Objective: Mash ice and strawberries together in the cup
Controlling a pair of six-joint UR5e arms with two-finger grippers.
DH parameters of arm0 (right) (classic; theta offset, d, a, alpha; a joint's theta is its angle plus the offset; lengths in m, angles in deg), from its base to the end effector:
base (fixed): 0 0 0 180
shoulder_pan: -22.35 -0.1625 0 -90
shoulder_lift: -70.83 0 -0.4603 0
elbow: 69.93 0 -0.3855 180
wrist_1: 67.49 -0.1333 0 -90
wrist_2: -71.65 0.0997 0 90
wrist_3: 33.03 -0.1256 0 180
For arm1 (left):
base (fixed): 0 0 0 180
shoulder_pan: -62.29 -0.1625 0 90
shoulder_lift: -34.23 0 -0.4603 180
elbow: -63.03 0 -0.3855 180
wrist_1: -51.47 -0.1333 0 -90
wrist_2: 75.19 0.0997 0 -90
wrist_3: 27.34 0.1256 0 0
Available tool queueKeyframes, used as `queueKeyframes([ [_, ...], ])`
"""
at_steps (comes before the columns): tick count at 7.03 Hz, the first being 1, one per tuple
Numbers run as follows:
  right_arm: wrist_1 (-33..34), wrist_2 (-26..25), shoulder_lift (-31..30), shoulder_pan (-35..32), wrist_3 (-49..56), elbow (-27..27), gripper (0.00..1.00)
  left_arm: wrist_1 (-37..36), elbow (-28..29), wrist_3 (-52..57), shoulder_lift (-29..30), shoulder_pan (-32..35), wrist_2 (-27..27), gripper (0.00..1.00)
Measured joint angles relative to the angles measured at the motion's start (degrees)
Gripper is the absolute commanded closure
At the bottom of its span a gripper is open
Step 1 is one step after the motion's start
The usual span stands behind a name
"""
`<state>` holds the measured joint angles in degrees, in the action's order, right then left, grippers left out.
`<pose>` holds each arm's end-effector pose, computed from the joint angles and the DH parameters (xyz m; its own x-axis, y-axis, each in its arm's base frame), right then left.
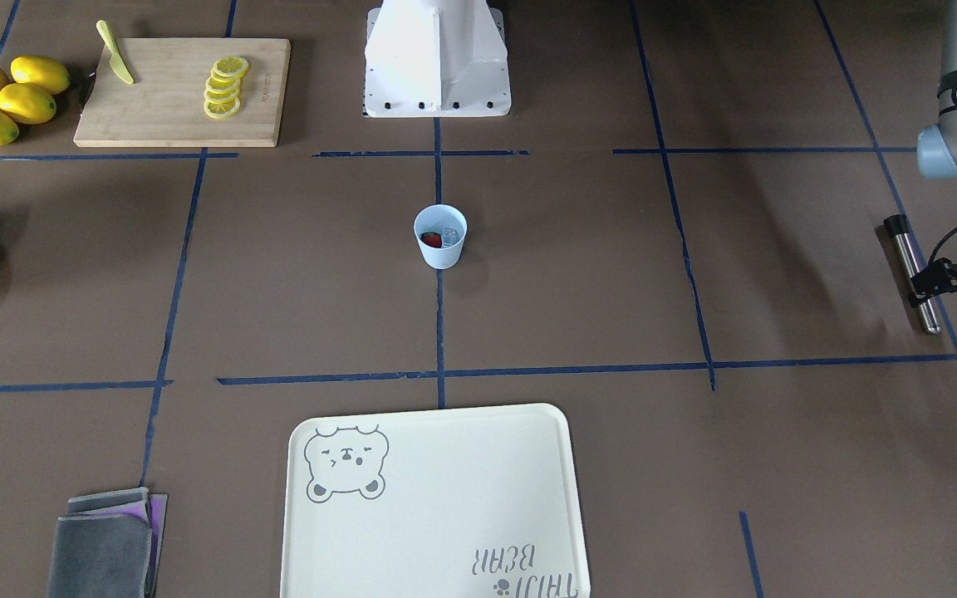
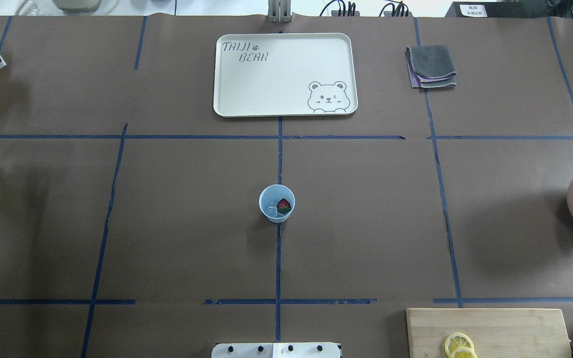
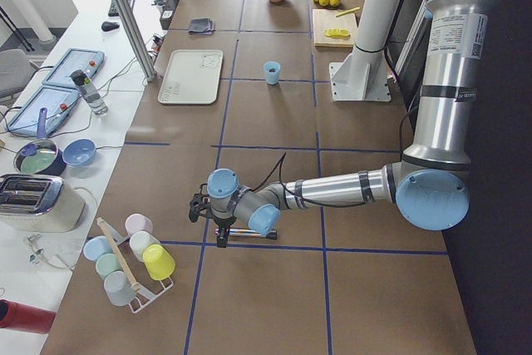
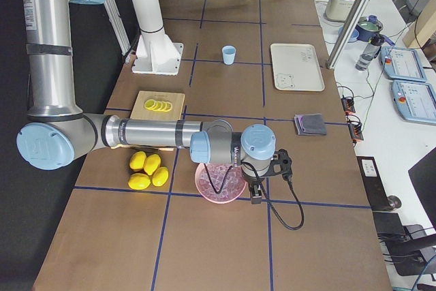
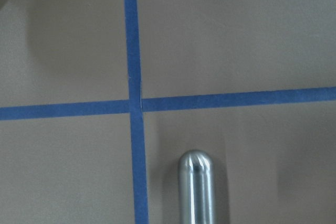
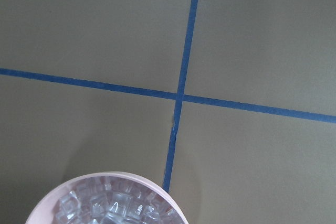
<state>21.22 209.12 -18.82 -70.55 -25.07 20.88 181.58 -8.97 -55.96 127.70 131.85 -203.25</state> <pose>0.0656 -0.4888 0.6956 0.6772 -0.1355 0.7232 0.0437 0.9886 0.1443 0.1340 -0.5196 0.7648 0.7169 0.0555 -0.6949 0.0324 0.9931 0.1127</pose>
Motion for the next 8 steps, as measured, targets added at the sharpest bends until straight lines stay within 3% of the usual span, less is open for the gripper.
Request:
queueKeyframes([
  [5,-0.03,0.05,0.00,0.00,0.11,-0.20,0.00,0.15,1.32,-0.12,-0.03,-2.08,0.03,0.00],
  [6,-0.03,0.05,0.00,0.00,0.15,-0.20,0.00,0.15,1.37,-0.12,-0.09,-2.56,0.03,0.07],
  [8,-0.03,0.02,0.05,0.00,0.11,-0.20,0.00,0.21,1.45,-0.06,-0.36,-2.80,0.08,0.39],
])
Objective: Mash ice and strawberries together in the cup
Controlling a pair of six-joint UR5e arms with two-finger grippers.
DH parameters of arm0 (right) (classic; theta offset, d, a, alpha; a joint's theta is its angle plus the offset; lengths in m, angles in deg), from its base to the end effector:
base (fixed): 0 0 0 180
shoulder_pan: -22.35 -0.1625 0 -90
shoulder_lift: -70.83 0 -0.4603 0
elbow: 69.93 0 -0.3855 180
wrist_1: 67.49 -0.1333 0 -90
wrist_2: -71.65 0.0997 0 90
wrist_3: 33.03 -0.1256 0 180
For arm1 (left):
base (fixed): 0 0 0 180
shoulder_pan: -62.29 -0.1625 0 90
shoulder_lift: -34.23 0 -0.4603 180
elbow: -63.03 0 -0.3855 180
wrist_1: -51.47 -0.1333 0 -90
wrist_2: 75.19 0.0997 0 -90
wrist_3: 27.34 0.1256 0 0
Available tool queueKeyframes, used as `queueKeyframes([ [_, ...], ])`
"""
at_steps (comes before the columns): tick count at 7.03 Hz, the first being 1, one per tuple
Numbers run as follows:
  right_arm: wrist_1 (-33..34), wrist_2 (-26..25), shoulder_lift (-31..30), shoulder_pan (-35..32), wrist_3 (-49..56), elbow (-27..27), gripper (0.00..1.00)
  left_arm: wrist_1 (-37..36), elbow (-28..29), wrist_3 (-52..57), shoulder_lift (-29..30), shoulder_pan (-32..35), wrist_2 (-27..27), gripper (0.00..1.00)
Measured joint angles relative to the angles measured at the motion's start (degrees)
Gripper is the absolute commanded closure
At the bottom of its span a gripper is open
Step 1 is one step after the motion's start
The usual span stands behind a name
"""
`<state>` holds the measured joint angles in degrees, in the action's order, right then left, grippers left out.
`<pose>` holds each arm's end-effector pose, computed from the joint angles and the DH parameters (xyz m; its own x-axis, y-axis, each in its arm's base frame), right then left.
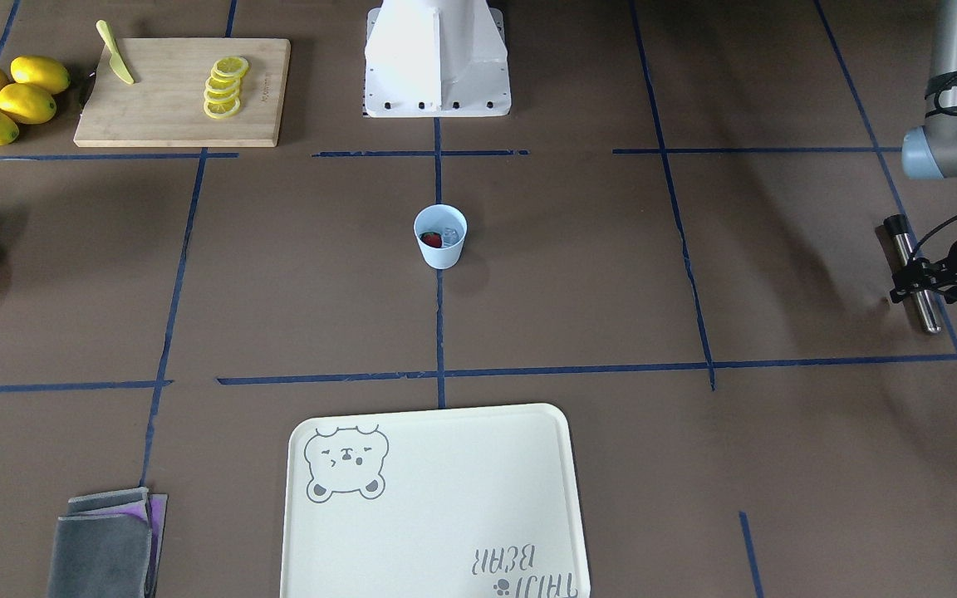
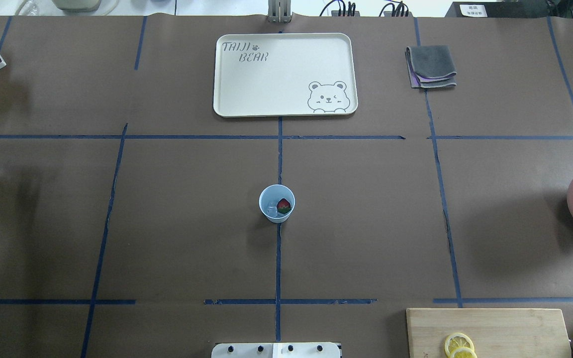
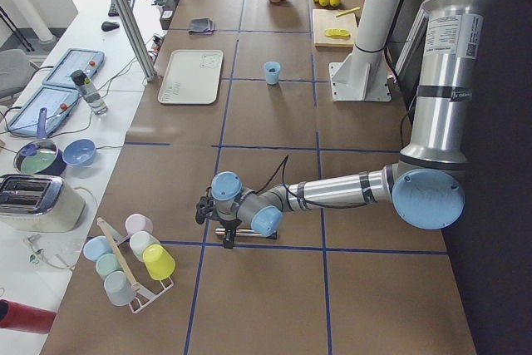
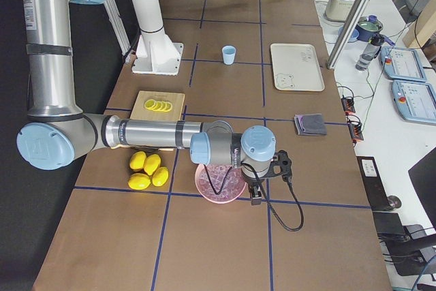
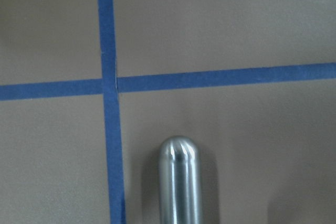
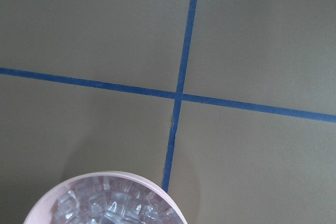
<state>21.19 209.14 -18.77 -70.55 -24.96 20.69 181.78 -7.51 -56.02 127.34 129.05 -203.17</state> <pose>0.0655 -0.4890 0.6967 0.6768 -0.1360 0.7235 0.0449 0.9886 0.1438 0.1562 -0.5056 0.7806 0.7219 0.0713 -0.6883 -0.0161 0.9961 0.0864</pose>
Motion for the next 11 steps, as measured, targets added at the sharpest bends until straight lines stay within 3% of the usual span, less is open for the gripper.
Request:
queueKeyframes([
  [1,0.00,0.03,0.05,0.00,-0.04,0.07,0.00,0.02,-0.01,0.00,-0.15,-0.03,-0.01,0.56],
  [2,0.00,0.05,0.09,0.00,-0.07,0.15,0.00,0.03,-0.05,0.01,-0.24,-0.04,-0.09,0.80],
  [4,0.00,0.05,0.12,0.00,-0.06,0.27,0.00,0.52,-0.42,0.32,-0.47,0.06,-0.39,0.99],
  [6,0.00,0.03,0.12,0.00,-0.04,0.22,0.00,1.63,-1.33,0.14,-0.58,0.22,-1.52,1.00],
  [8,0.00,0.00,0.12,0.00,0.00,0.17,0.00,1.32,-4.13,0.16,-0.38,1.62,-6.23,1.00],
  [10,0.00,0.05,0.09,0.00,-0.07,0.25,0.00,1.44,-11.06,0.77,-0.14,5.15,-6.47,1.00],
  [11,0.00,0.06,0.16,0.00,-0.13,0.30,0.00,1.50,-15.91,0.92,-0.15,6.61,-3.49,1.00],
])
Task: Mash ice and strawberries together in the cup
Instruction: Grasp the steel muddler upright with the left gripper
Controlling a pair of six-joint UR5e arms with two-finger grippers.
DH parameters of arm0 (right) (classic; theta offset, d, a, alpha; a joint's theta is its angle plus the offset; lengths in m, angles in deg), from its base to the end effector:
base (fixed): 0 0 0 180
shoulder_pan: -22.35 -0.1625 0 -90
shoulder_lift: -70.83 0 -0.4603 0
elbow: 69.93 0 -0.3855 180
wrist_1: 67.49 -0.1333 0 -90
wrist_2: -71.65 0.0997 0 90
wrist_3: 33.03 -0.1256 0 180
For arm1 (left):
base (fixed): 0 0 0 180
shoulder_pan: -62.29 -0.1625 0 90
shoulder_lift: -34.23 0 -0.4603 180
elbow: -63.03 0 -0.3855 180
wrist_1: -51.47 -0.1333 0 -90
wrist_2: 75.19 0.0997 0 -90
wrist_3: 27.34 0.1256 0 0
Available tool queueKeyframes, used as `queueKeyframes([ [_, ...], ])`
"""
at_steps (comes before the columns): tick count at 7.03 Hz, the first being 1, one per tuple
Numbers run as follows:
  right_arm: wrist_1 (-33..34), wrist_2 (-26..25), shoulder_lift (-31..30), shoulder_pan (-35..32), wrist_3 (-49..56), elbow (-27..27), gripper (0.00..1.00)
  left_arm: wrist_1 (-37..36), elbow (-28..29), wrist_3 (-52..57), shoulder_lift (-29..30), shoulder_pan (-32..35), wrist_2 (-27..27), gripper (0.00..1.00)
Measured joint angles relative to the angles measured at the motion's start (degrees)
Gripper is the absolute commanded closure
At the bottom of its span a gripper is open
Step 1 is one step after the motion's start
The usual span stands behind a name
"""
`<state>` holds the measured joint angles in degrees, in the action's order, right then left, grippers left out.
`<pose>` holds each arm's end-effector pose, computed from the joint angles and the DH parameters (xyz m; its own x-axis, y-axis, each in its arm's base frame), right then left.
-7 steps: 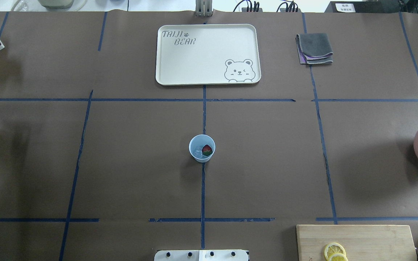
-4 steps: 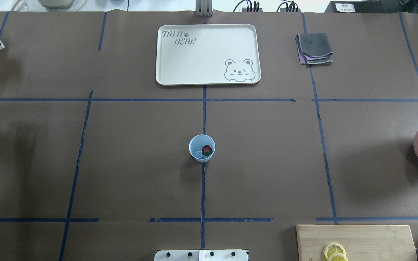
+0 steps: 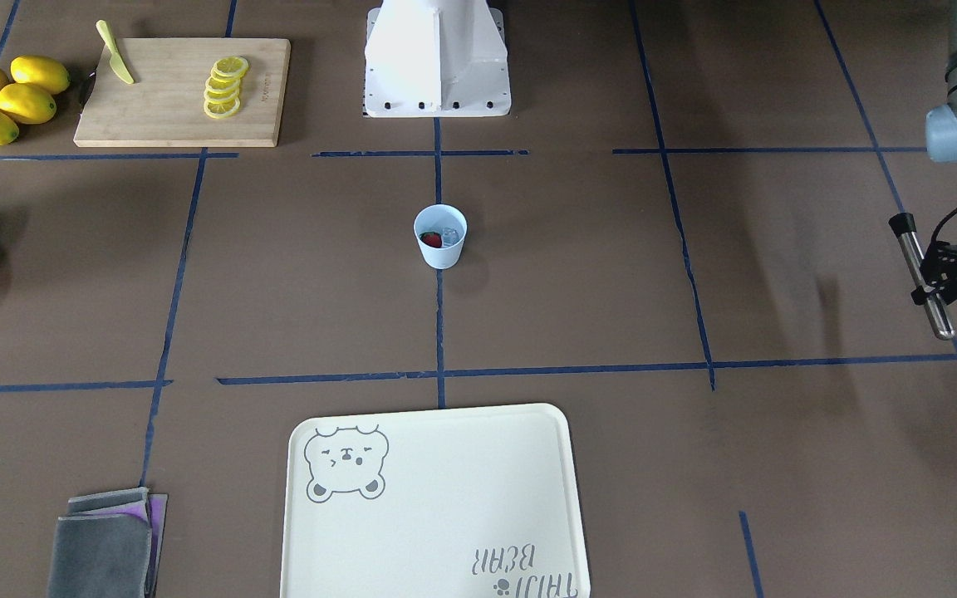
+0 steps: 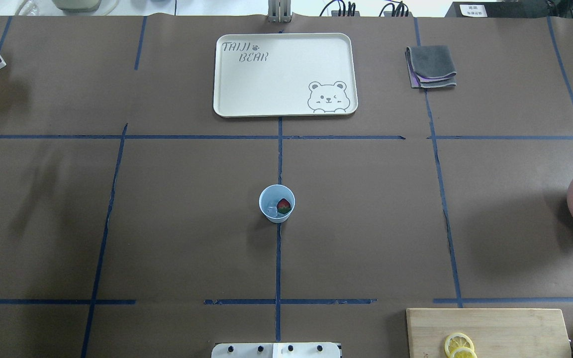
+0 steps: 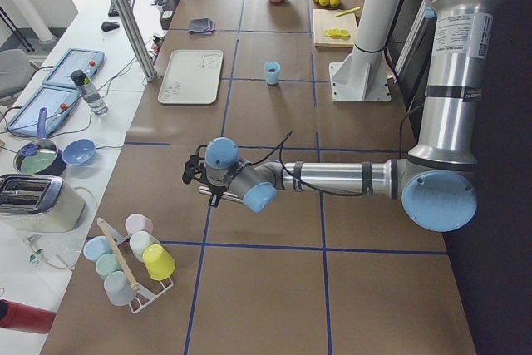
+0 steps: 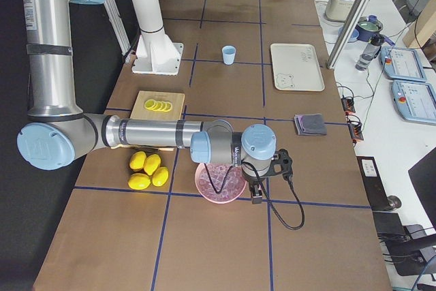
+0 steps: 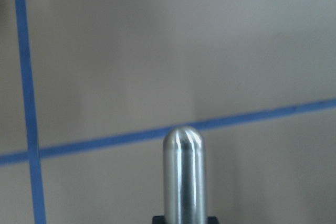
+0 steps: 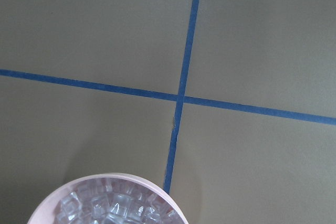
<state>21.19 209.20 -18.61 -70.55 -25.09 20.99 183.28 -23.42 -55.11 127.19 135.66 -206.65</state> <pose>0.0655 -0.4909 0.6926 0.6764 -0.1396 0.7232 0.0433 0.9877 0.1502 0.1083 -0.5378 0.6313 0.6252 0.2239 -0.7477 0.0859 0.9324 0.3510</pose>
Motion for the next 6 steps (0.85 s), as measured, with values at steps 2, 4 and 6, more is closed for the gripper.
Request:
queueKeyframes([
  [2,0.00,0.00,0.09,0.00,-0.03,0.09,0.00,-0.01,-9.37,-0.15,-0.84,0.49,9.11,1.00],
  [4,0.00,0.02,-0.06,0.00,-0.04,0.15,0.00,1.57,-18.42,-3.57,-1.02,-2.00,14.18,1.00],
  [6,0.00,0.08,-0.07,0.00,0.04,0.17,0.00,12.90,-23.87,-12.50,-0.65,-6.04,21.66,1.00],
])
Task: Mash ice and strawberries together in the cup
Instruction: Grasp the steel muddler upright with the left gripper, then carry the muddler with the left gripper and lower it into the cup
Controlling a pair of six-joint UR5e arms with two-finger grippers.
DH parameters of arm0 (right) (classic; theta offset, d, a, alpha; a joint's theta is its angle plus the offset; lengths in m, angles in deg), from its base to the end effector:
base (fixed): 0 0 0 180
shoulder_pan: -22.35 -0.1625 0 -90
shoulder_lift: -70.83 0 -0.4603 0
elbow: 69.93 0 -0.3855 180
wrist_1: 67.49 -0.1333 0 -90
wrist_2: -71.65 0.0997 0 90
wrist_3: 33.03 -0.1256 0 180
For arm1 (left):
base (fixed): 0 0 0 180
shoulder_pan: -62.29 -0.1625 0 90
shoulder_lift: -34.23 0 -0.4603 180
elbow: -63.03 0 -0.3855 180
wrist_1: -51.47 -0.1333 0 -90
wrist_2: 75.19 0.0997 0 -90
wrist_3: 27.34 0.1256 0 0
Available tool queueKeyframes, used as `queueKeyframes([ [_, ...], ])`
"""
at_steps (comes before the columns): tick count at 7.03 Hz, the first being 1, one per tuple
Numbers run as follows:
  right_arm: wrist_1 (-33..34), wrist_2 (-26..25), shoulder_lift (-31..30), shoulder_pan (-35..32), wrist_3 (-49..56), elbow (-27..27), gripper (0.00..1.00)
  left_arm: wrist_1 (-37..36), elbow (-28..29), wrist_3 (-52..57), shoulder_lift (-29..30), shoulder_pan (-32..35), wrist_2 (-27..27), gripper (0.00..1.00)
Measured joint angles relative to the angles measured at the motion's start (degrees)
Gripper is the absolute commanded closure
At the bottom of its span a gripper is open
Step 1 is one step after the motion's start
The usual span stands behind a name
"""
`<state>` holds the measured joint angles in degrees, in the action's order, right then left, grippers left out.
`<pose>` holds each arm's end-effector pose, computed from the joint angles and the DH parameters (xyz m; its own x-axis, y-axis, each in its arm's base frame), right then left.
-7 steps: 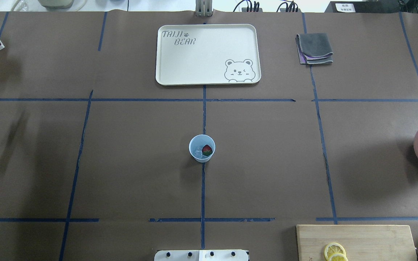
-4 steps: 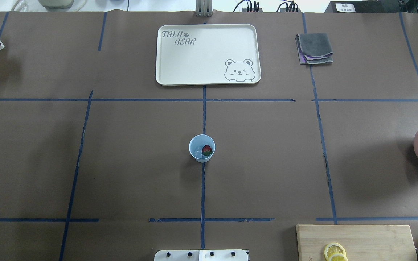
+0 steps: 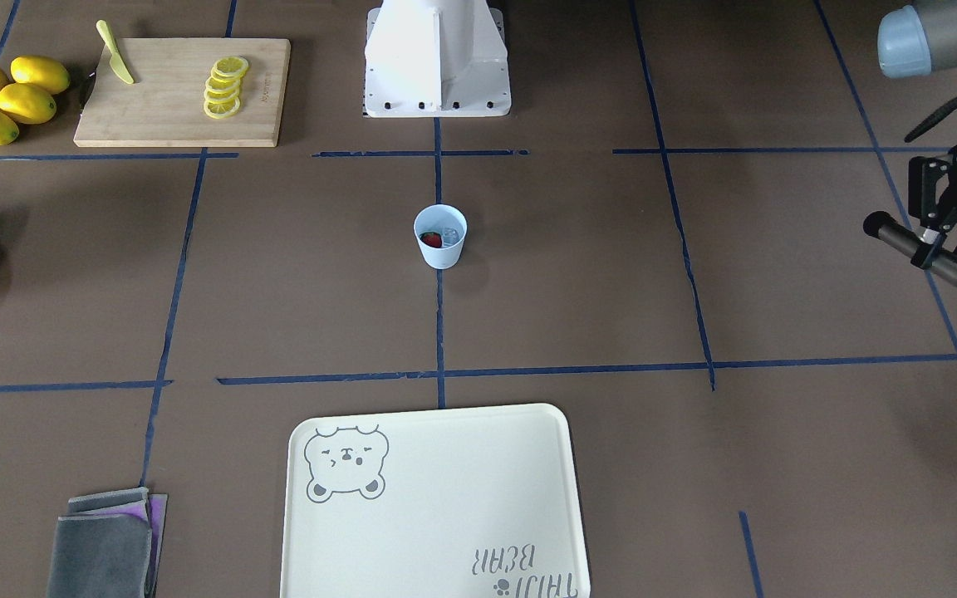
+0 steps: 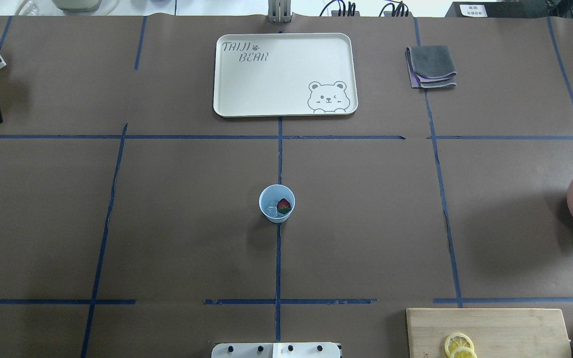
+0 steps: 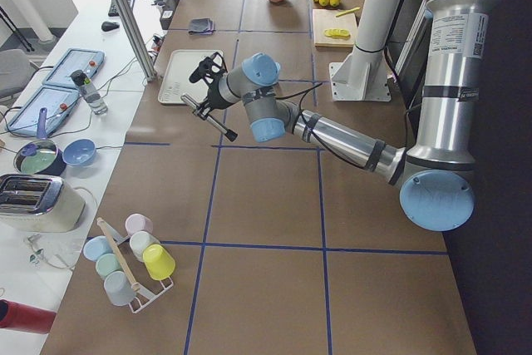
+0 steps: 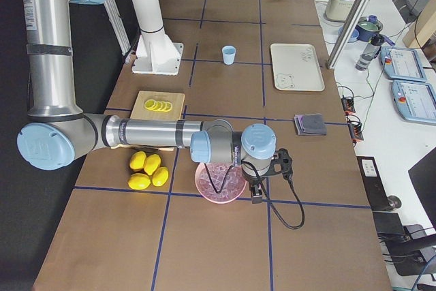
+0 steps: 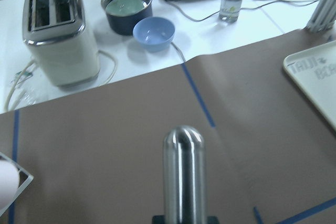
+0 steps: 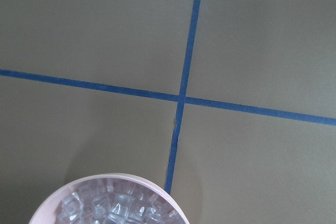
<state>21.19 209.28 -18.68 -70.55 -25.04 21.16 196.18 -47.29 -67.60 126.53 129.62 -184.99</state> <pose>0.0654 -0.4905 0.6916 0.6754 -0.1418 0.7237 0.0438 0.9873 0.1527 0.1134 -0.5069 0.4028 0.6200 0.3787 -0.6872 0.4142 0.5859 0.6965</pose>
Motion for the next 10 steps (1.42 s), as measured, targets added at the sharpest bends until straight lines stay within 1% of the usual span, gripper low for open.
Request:
queueKeyframes([
  [1,-0.02,0.01,0.02,0.00,0.08,0.02,0.00,5.35,-2.64,-3.03,0.07,-1.92,4.32,1.00],
  [2,-0.06,0.01,-0.01,0.00,0.14,0.10,0.00,8.53,-5.74,-4.24,0.23,-4.96,9.33,1.00],
  [3,-0.06,0.03,-0.06,0.00,0.17,0.17,0.00,10.32,-8.30,-4.40,0.68,-10.93,16.81,1.00],
  [4,-0.03,0.07,-0.10,0.00,0.20,0.20,0.00,11.80,-9.62,-3.36,2.18,-20.14,27.10,1.00],
  [5,-0.01,0.09,-0.10,0.00,0.22,0.22,0.00,12.80,-9.67,0.15,5.42,-31.02,37.95,1.00],
  [6,0.00,0.07,-0.10,0.00,0.25,0.16,0.00,13.22,-8.41,5.17,10.60,-41.29,47.29,1.00],
  [7,0.00,0.01,-0.11,0.00,0.36,0.04,0.00,13.34,-5.24,8.47,16.02,-47.38,53.08,1.00],
  [8,0.00,-0.06,-0.13,0.00,0.46,-0.03,0.00,13.86,-1.36,10.42,20.01,-50.17,56.21,1.00],
  [10,0.00,-0.13,-0.31,0.00,0.55,-0.11,0.00,15.60,3.58,11.56,22.42,-51.37,57.86,1.00],
])
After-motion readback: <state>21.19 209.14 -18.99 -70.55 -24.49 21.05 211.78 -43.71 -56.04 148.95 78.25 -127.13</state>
